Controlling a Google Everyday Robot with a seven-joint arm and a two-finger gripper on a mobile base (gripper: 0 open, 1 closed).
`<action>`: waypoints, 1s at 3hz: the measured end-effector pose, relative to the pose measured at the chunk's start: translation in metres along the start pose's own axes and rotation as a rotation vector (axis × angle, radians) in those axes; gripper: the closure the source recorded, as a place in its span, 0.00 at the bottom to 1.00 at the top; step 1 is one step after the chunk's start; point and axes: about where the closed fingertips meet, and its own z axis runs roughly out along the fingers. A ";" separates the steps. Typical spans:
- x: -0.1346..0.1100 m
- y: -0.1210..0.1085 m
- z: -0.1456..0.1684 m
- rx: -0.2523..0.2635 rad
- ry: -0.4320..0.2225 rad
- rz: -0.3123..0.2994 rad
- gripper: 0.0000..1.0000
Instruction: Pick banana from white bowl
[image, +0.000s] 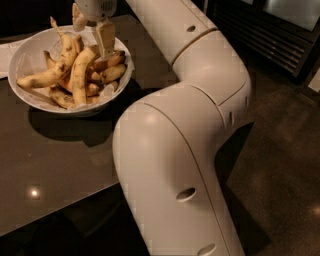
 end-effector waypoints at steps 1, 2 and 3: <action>-0.002 0.000 0.004 -0.006 -0.021 0.019 0.34; -0.003 -0.001 0.006 -0.014 -0.027 0.026 0.33; -0.004 0.001 0.008 -0.025 -0.031 0.030 0.33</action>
Offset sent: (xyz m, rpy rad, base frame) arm -0.0460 -0.0473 -0.0052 -0.1924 0.2679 0.0054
